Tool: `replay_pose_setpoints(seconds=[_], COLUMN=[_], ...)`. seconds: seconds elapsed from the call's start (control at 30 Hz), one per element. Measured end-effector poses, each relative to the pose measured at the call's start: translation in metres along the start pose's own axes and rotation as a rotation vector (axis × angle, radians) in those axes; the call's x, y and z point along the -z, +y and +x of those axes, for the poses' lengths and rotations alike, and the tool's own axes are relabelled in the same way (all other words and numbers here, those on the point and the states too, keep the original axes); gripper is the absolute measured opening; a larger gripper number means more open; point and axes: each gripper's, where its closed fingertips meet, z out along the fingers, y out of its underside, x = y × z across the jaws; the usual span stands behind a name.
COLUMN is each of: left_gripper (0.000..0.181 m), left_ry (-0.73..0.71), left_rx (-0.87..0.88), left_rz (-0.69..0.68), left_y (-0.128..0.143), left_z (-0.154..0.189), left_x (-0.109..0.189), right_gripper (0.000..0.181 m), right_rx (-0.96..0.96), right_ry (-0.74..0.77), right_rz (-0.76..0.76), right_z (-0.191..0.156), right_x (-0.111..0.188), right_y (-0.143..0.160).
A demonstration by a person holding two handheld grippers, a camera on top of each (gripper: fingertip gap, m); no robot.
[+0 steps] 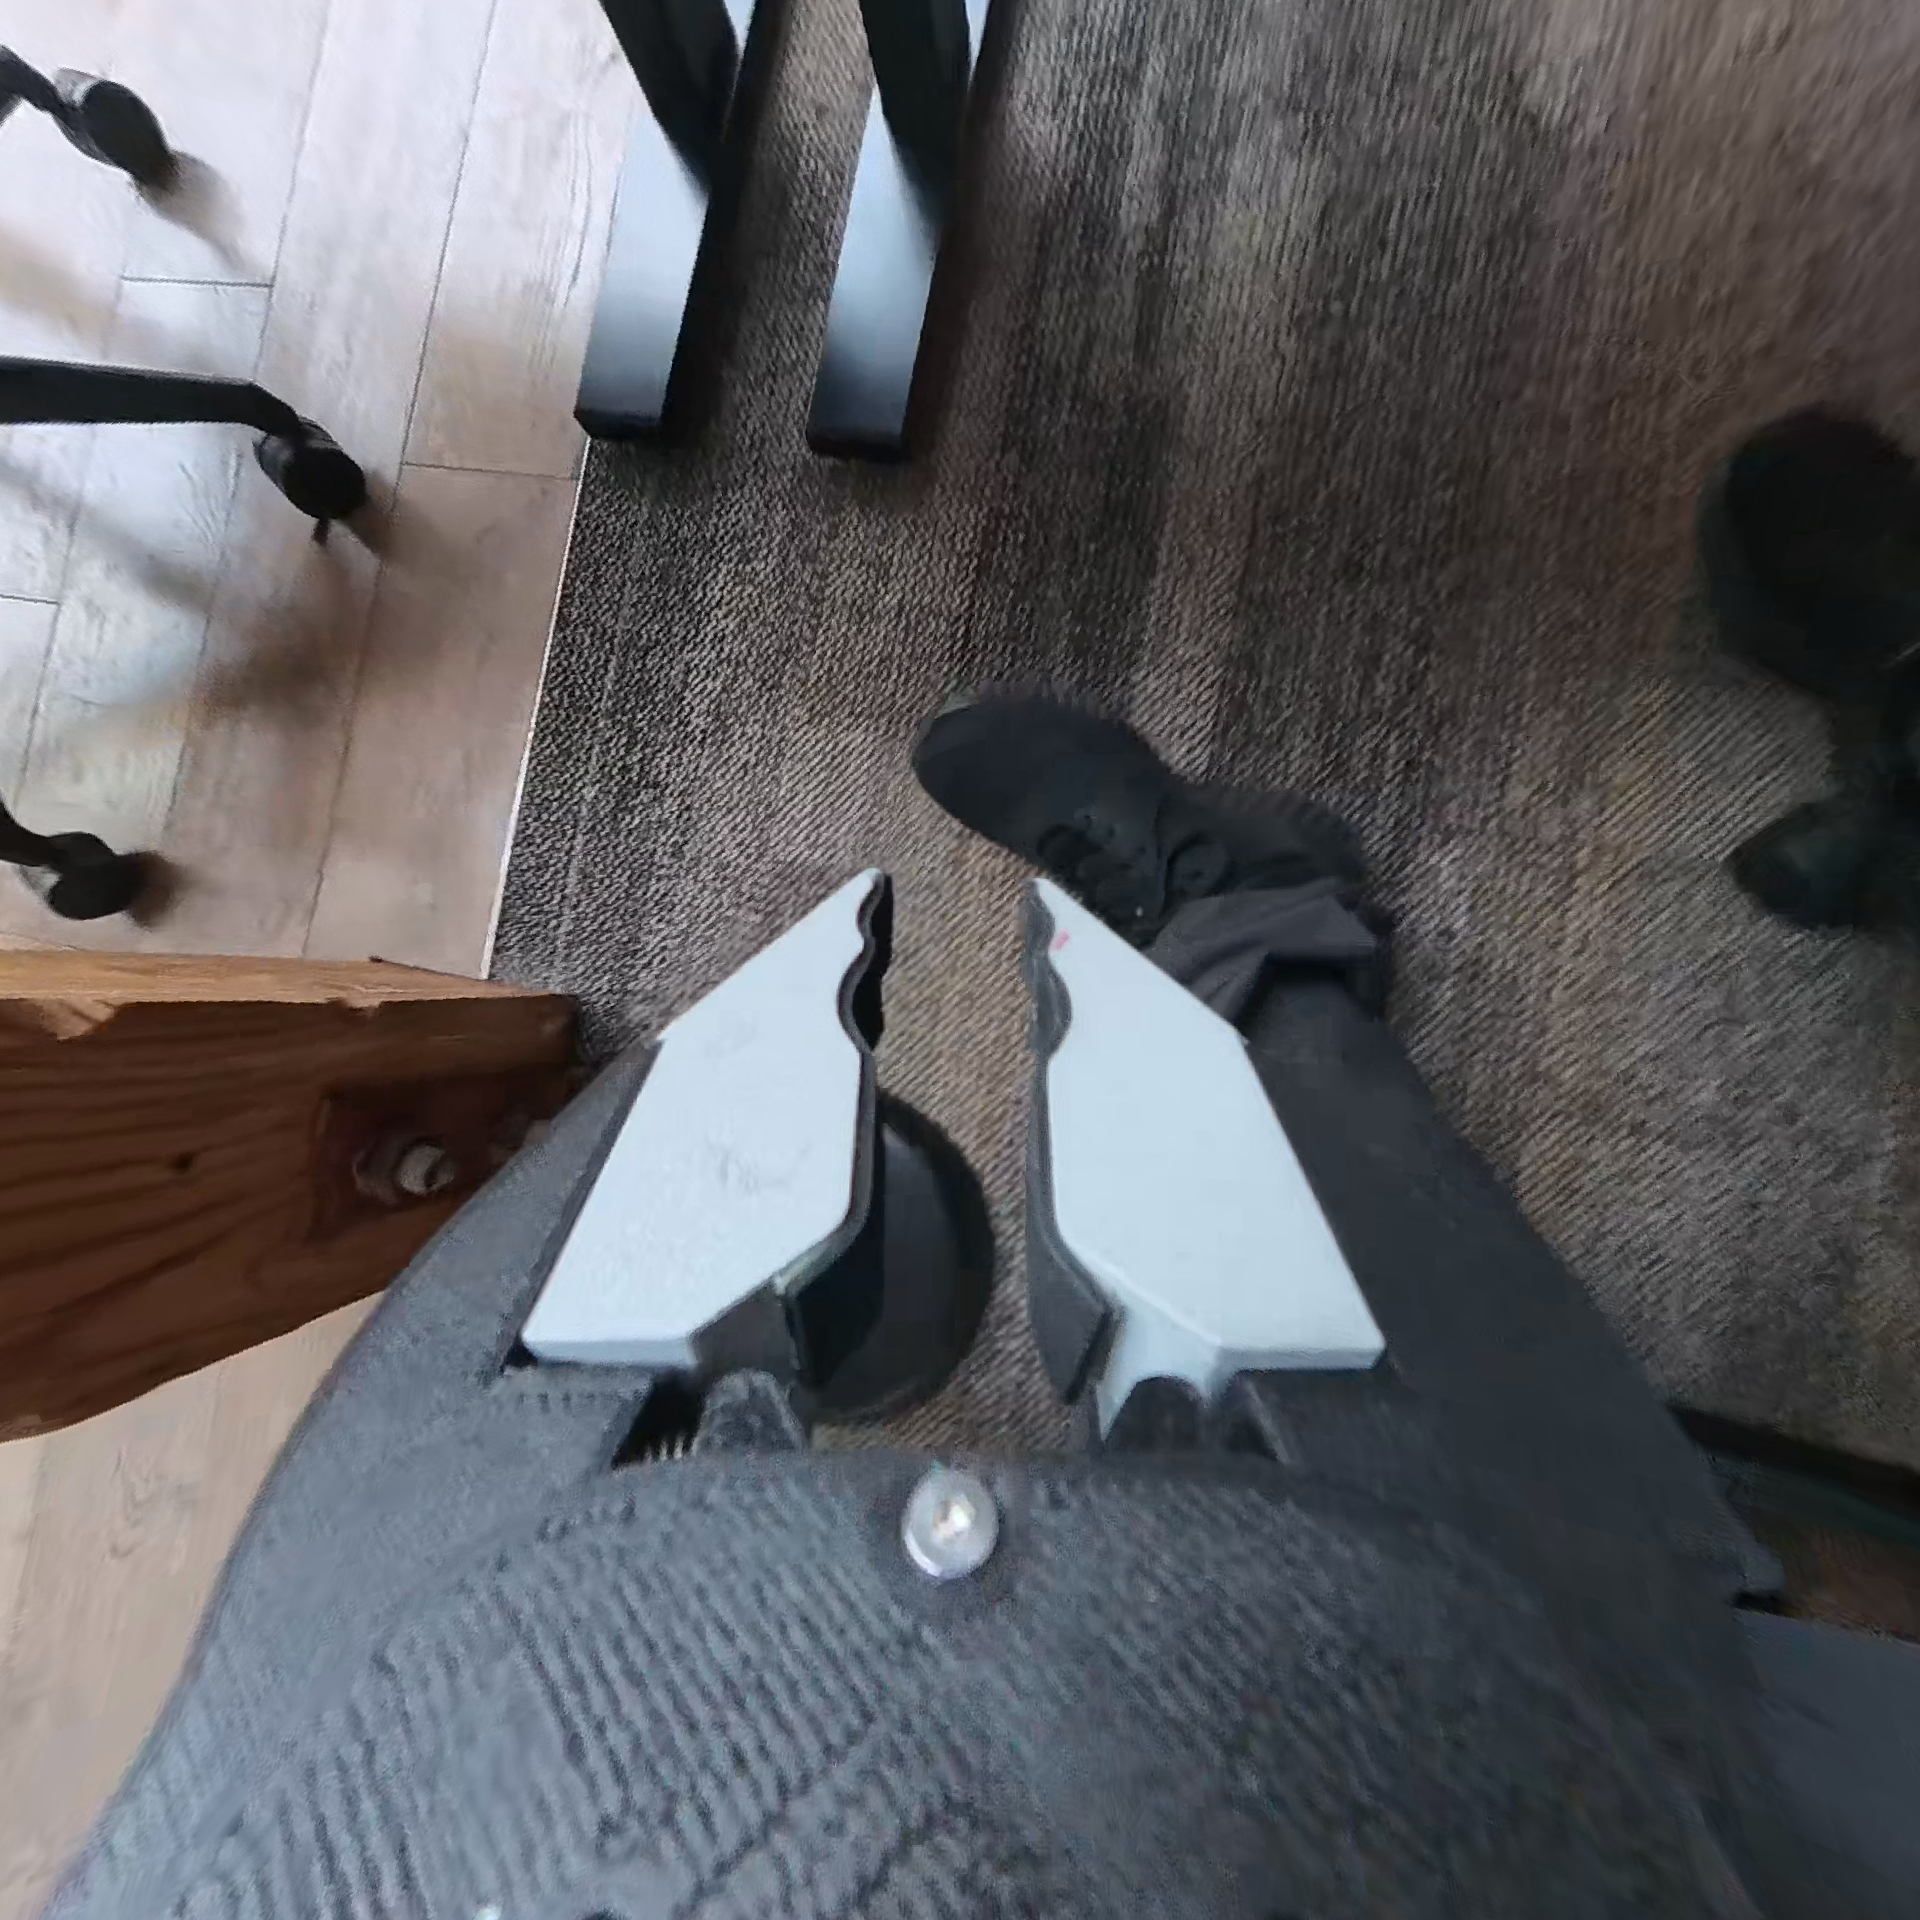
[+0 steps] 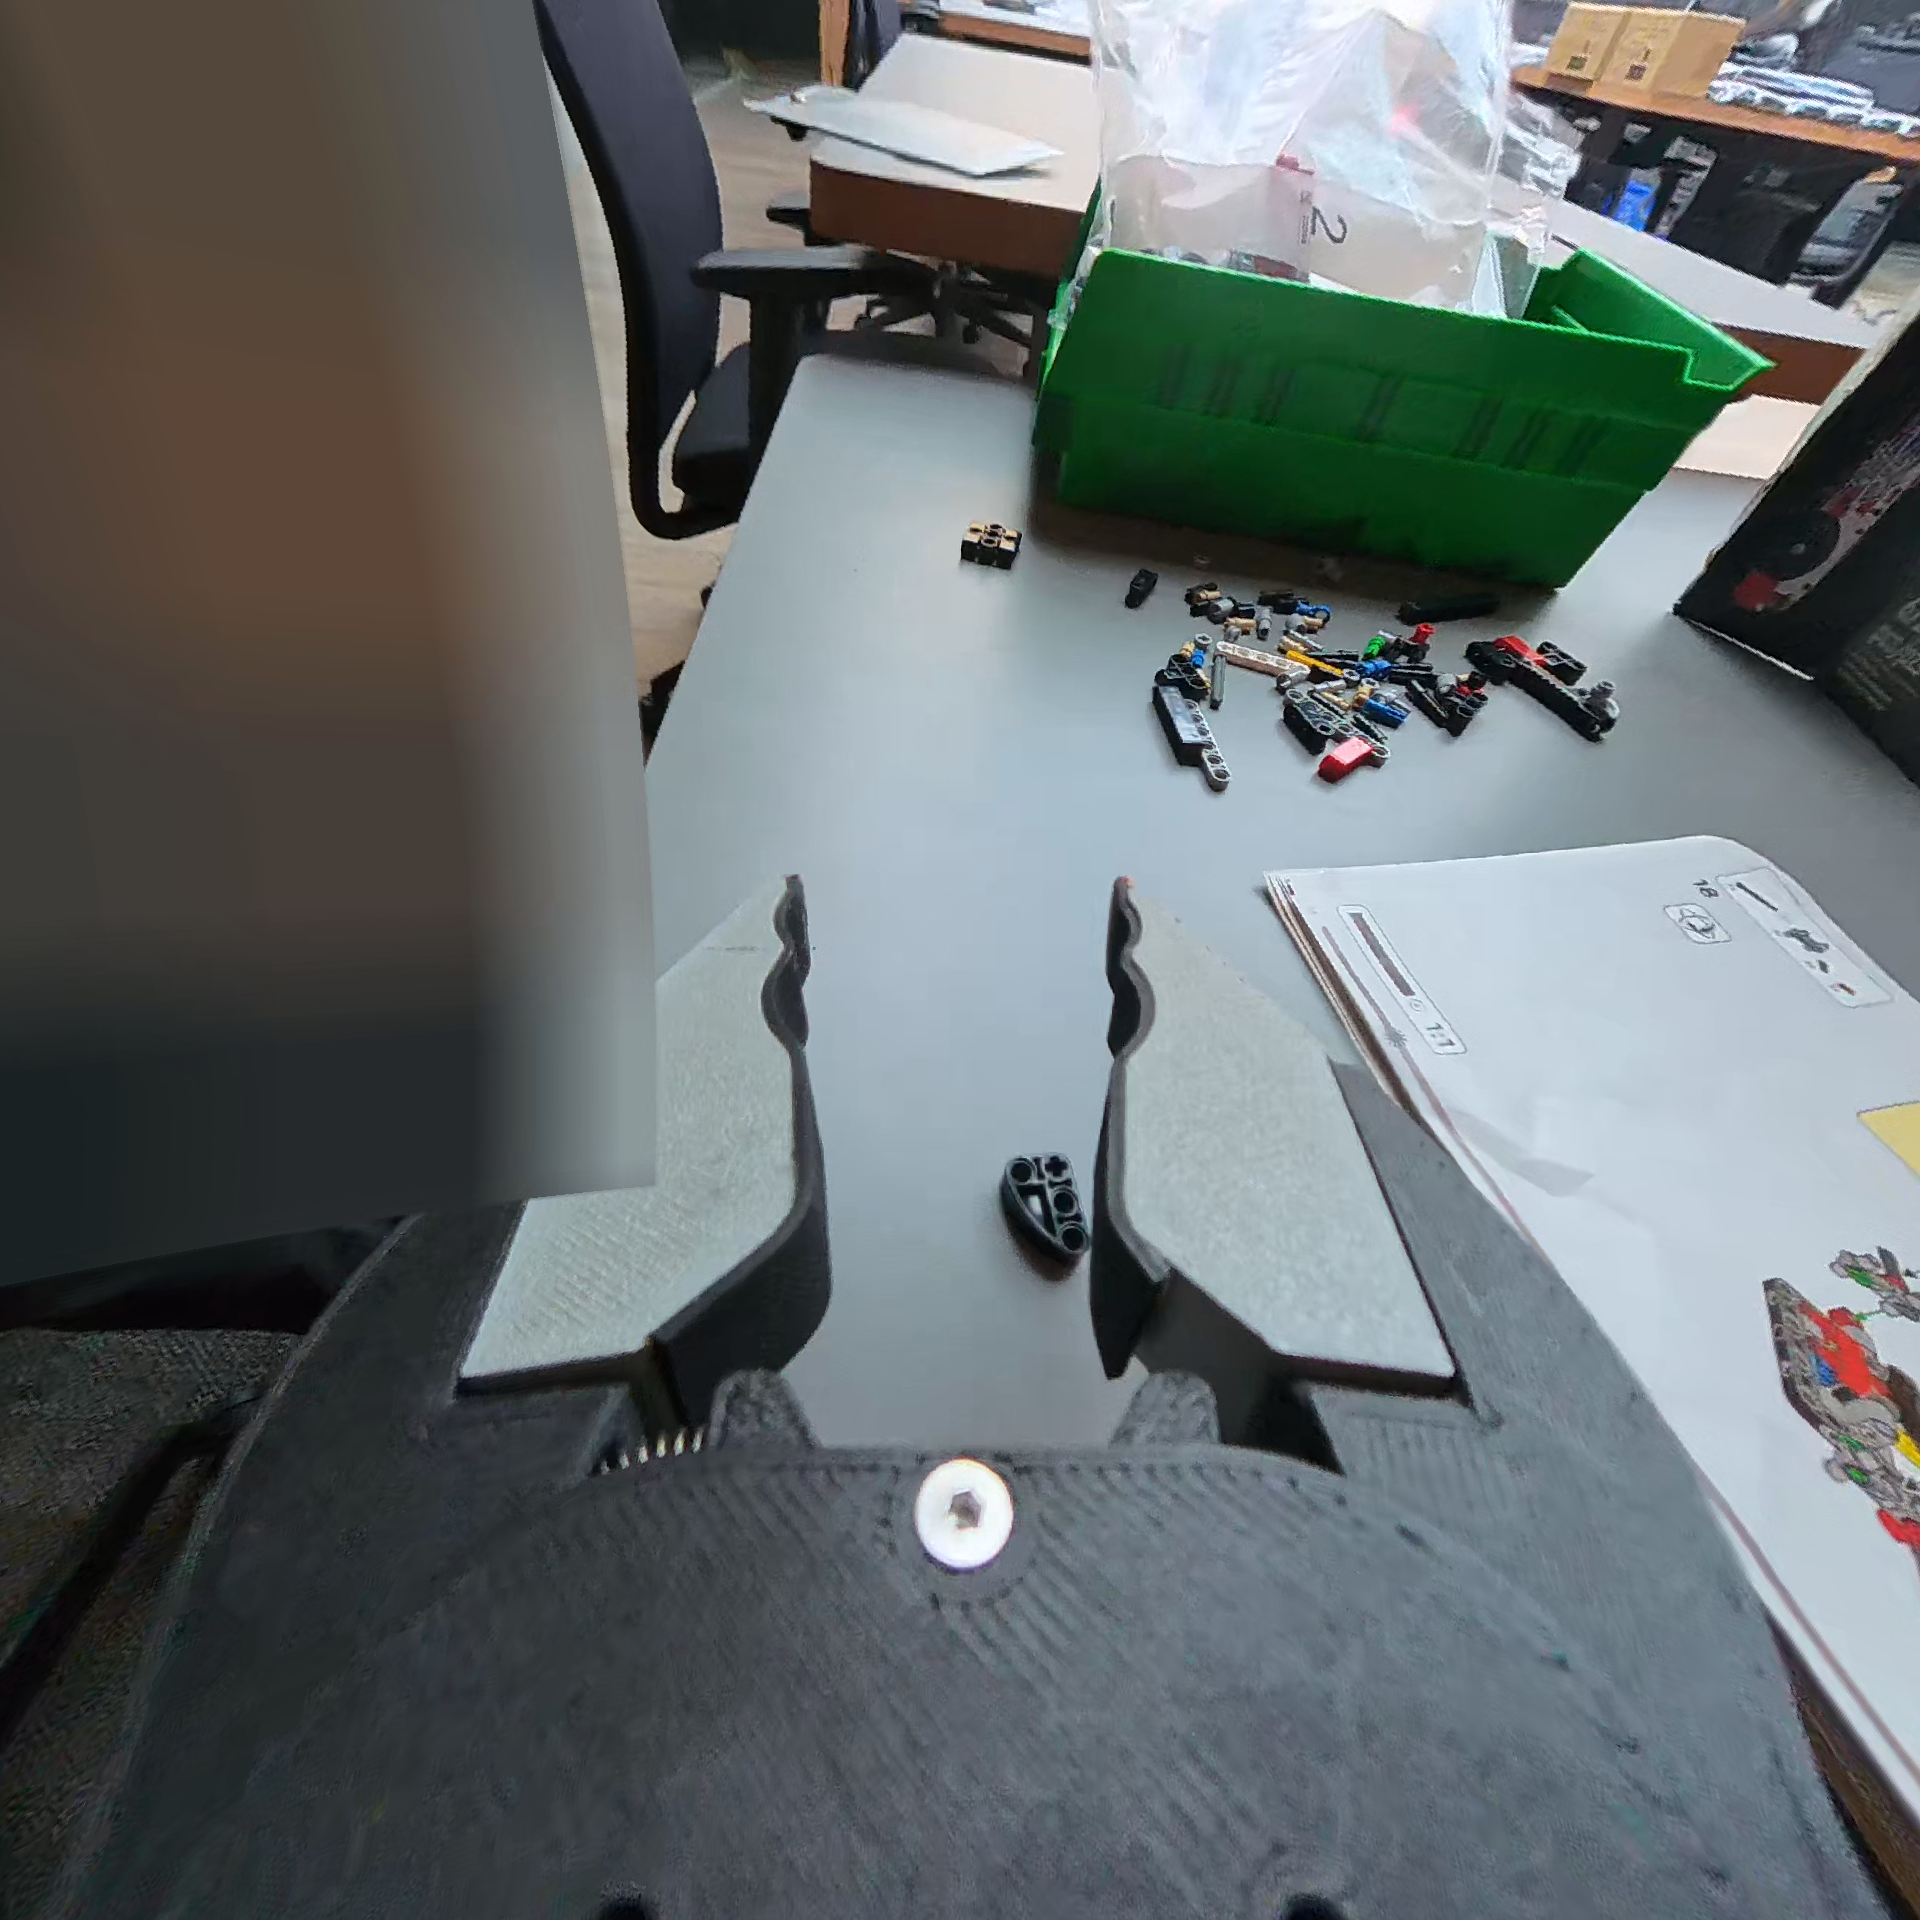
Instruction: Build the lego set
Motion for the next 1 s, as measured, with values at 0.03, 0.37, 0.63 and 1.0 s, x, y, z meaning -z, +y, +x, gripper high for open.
replay_pose_setpoints(seconds=[0.03, 0.37, 0.63, 1.0], left_gripper=[0.022, 0.029, 0.042, 0.035], left_ry=[-0.006, -0.043, -0.050, -0.182], left_rx=[-0.040, -0.034, -0.082, -0.090], left_rz=[-0.038, -0.236, -0.255, -0.193], left_y=[0.008, 0.036, 0.031, -0.007], left_z=[0.001, -0.004, 0.010, 0.000], left_x=[-0.005, -0.028, -0.019, -0.011], right_gripper=[0.055, 0.064, 0.063, 0.051], right_rx=[-0.003, 0.046, 0.066, 0.104], right_ry=[-0.007, -0.020, 0.009, -0.066], right_rz=[0.009, -0.041, -0.093, -0.075], right_z=[-0.001, -0.007, -0.005, -0.023], right_x=[0.001, -0.005, -0.008, -0.008], right_y=[-0.001, 0.005, 0.012, 0.009])
